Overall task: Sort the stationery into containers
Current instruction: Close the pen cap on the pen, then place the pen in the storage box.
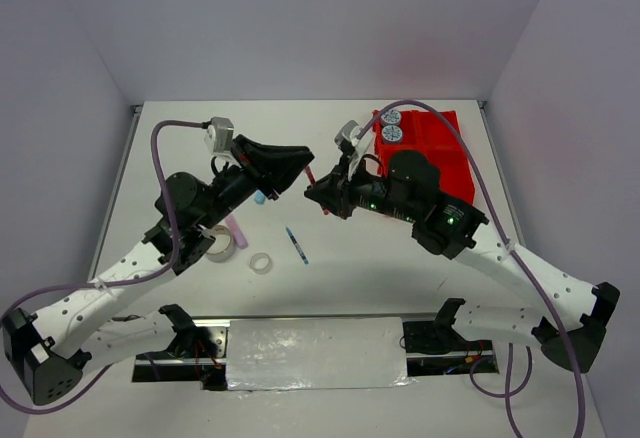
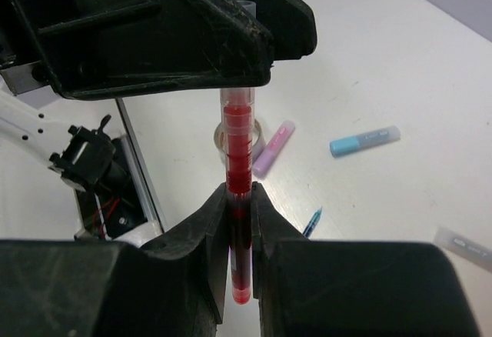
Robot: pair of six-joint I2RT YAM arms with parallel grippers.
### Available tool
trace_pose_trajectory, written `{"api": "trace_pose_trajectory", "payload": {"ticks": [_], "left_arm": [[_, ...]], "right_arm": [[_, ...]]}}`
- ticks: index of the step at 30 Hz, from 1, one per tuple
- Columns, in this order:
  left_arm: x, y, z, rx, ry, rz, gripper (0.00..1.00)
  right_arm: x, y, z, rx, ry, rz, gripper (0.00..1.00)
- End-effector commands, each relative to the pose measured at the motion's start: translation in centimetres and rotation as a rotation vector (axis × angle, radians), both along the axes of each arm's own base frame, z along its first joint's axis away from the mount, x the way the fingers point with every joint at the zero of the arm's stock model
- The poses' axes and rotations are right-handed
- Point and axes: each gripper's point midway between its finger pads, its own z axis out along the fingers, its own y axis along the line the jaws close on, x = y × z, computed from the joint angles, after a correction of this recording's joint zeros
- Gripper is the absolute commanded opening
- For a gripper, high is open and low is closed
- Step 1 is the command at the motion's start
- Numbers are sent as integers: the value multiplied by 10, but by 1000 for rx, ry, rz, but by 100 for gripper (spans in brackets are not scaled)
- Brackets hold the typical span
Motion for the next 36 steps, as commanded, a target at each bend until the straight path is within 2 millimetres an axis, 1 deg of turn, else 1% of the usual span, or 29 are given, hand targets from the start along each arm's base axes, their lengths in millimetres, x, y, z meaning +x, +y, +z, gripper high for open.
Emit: {"api": "trace_pose_trajectory", "payload": {"ticks": [1, 2, 4, 5, 7, 8, 9, 10, 11, 12, 13, 15, 16, 17, 18, 19, 20, 21, 22, 23, 24, 25, 26, 27, 28, 29, 30, 32, 36], "left_arm": [[-39, -19, -189, 404, 443, -202, 0], [-40, -16, -186, 395, 434, -193, 0], [-37, -12, -174, 380, 412, -159, 0], [-34, -8, -148, 351, 362, -134, 0], [-28, 2, -132, 360, 342, -68, 0], [-24, 9, -101, 329, 291, -22, 0], [-19, 20, -96, 342, 301, 40, 0], [-18, 27, -65, 301, 255, 76, 8], [-16, 34, -52, 289, 239, 107, 21], [-14, 41, -41, 276, 228, 149, 40], [-17, 49, -13, 231, 180, 167, 45], [-16, 59, 10, 187, 148, 212, 66], [-18, 64, 35, 146, 126, 225, 75], [-17, 67, 44, 134, 126, 239, 97], [-14, 75, 53, 117, 131, 285, 99], [-16, 80, 67, 102, 127, 296, 99], [-16, 84, 71, 98, 131, 312, 99], [-16, 92, 81, 80, 134, 342, 99], [-12, 103, 74, 89, 179, 402, 99], [-12, 108, 72, 95, 194, 423, 99], [-15, 112, 70, 88, 210, 428, 99], [-17, 113, 62, 99, 237, 429, 99], [-18, 115, 57, 94, 263, 431, 99], [-19, 117, 47, 86, 305, 440, 99], [-22, 122, 44, 37, 362, 450, 99], [-23, 123, 37, 39, 393, 457, 99], [-24, 124, 39, 21, 408, 454, 99], [-25, 120, 40, 19, 441, 439, 99], [-25, 124, 67, 25, 438, 456, 99]], "right_arm": [[-35, -45, 230, 537, -488, 12, 0], [-37, -42, 227, 531, -479, 27, 0], [-32, -31, 207, 492, -452, 50, 0], [-24, -20, 177, 451, -404, 60, 0], [-24, -8, 141, 408, -359, 101, 0], [-21, 1, 105, 366, -296, 119, 0], [-20, 5, 89, 345, -265, 128, 0], [-18, 10, 58, 307, -207, 138, 0], [-17, 12, 45, 295, -184, 139, 0], [-16, 13, 32, 280, -158, 134, 0], [-13, 15, 11, 253, -117, 124, 0], [-11, 14, -5, 235, -93, 105, 0], [-5, 11, -23, 211, -71, 73, 0], [-1, 8, -30, 203, -71, 48, 0], [11, 0, -46, 181, -45, 4, 0], [19, -5, -54, 171, -30, -20, 0], [23, -10, -60, 164, -12, -20, 0], [43, -26, -72, 157, 18, -88, 0], [53, -37, -80, 139, 41, -132, 0], [72, -57, -85, 132, 55, -251, 0], [98, -85, -85, 122, 66, -387, 0], [111, -105, -104, 64, 123, -486, 0], [129, -132, -112, 35, 141, -632, 0], [142, -152, -108, 36, 162, -733, 0], [154, -183, -122, 1, 211, -847, 0], [164, -195, -135, -23, 250, -902, 0], [170, -210, -138, -16, 278, -973, 0], [181, -233, -159, -50, 335, -1057, 0], [195, -245, -181, -83, 379, -1104, 0]]}}
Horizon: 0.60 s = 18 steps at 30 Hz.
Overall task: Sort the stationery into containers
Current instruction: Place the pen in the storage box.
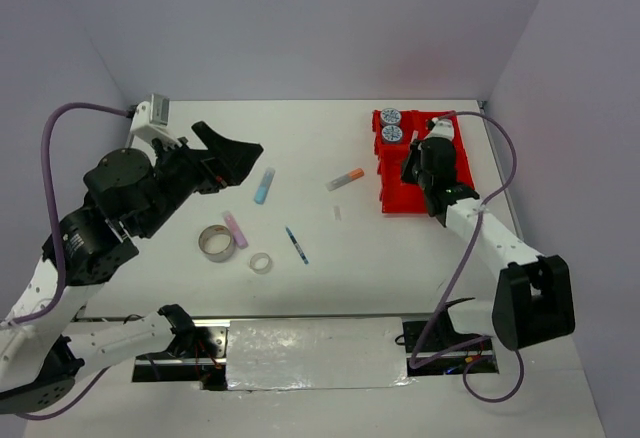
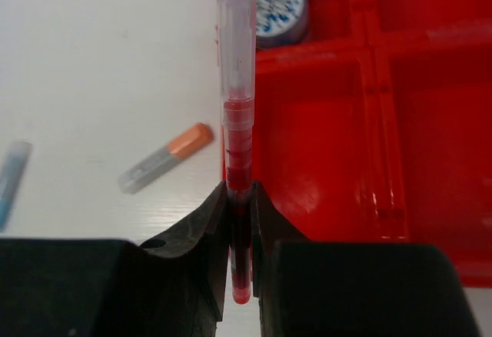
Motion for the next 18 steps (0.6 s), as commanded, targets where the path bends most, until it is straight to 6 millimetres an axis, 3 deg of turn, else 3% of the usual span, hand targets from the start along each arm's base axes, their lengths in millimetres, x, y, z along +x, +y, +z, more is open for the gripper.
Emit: {"api": "trace_pose_trajectory", "payload": {"ticks": [1, 3, 5, 6, 7, 9, 15, 18], "left_arm": [[-2, 7, 26, -34, -8, 28, 99], [-5, 10, 40, -61, -47, 25, 99], [-9, 11, 49, -69, -95, 11, 99], [-10, 13, 50, -73, -111, 9, 99], [-9, 14, 55, -77, -130, 14, 99], [-8, 17, 58, -69, -138, 29, 99], [2, 22, 32, -33, -91, 77, 99], [4, 17, 29, -25, -105, 60, 99]], "right_arm": [[12, -13, -15, -19, 58, -85, 0], [19, -16, -22, -25, 78, -102, 0], [27, -18, -43, -38, 131, -116, 0], [34, -18, -42, -38, 131, -120, 0], [38, -21, -56, -55, 169, -135, 0], [44, -22, -61, -64, 184, -148, 0], [58, -25, -76, -52, 227, -192, 0], [58, -25, -87, -44, 270, -201, 0]]}}
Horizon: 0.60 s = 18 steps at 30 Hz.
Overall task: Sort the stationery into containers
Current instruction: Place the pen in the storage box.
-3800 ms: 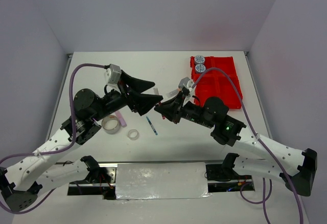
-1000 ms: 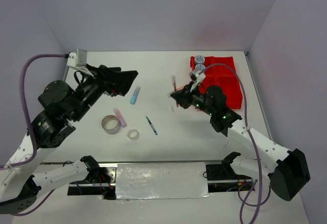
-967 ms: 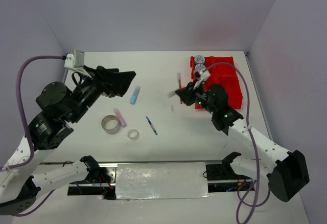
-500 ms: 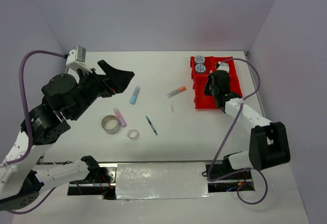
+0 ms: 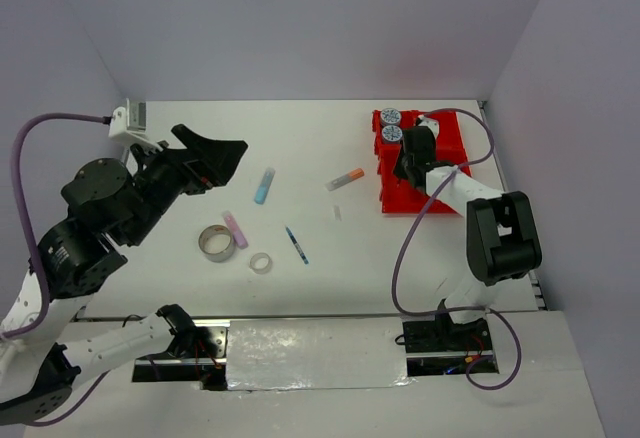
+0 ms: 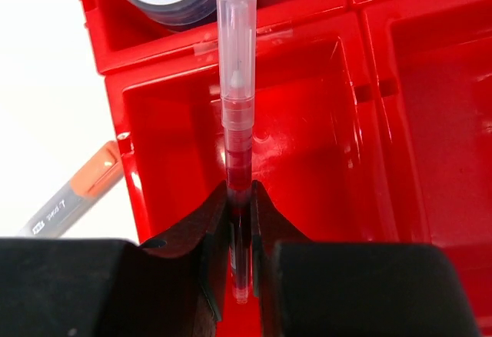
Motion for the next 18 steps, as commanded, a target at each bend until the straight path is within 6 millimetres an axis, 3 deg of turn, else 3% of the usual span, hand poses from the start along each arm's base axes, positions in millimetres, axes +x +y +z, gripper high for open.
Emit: {"api": "trace_pose_trajectory", "payload": {"ticks": [1, 13, 16, 17, 18], "left_arm": [[4, -2, 7, -1, -43, -2, 99], [1, -6, 9, 3, -47, -28, 99], [3, -13, 7, 12, -45, -53, 99], [7, -18, 2, 31, -30, -58, 99], [8, -20, 0, 39, -24, -63, 99]], "right_arm": [[12, -6, 8, 15, -5, -60, 0], [-2, 4, -26, 83, 110, -77, 4], [-3, 6, -27, 90, 117, -68, 10], [-3, 6, -26, 93, 118, -66, 15], [-4, 7, -26, 94, 122, -61, 26]]}}
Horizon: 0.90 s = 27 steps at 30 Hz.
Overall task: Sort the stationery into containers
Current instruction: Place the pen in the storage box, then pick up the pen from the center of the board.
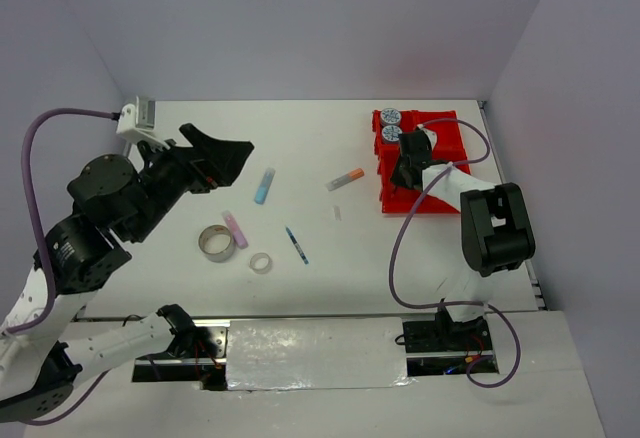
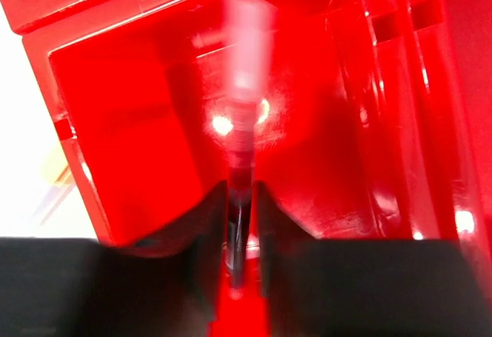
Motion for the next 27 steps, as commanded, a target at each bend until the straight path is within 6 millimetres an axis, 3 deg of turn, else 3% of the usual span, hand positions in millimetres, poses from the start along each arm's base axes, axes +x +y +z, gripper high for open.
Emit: {"api": "trace_pose_trajectory", "payload": {"ticks": [1, 2, 5, 8, 10, 14, 16, 17, 21, 27], "left_arm": [[7, -10, 3, 19, -18, -26, 99], [10, -12, -4, 34, -4, -17, 99], [23, -7, -33, 77, 49, 53, 99], [37, -4, -71, 140, 128, 125, 99], [45, -6, -108, 203, 203, 156, 99], [54, -22, -175, 285, 352, 145, 99], [56, -39, -213, 305, 440, 102, 99], [59, -46, -222, 295, 458, 93, 99], [58, -70, -301, 353, 659, 98, 99], [51, -84, -377, 501, 845, 214, 98]], "right_arm": [[8, 3, 11, 21, -19, 0, 33], [8, 4, 12, 24, -23, 6, 44], [8, 1, 22, 10, -34, 7, 56], [8, 1, 39, 6, -63, 18, 58], [9, 2, 54, 9, -91, 29, 58], [1, 10, 112, 42, -217, 70, 59], [-8, 25, 138, 54, -279, 128, 64], [-11, 31, 143, 58, -285, 153, 65], [-28, 61, 151, 51, -266, 276, 69], [-62, 95, 158, 77, -278, 441, 69]]}}
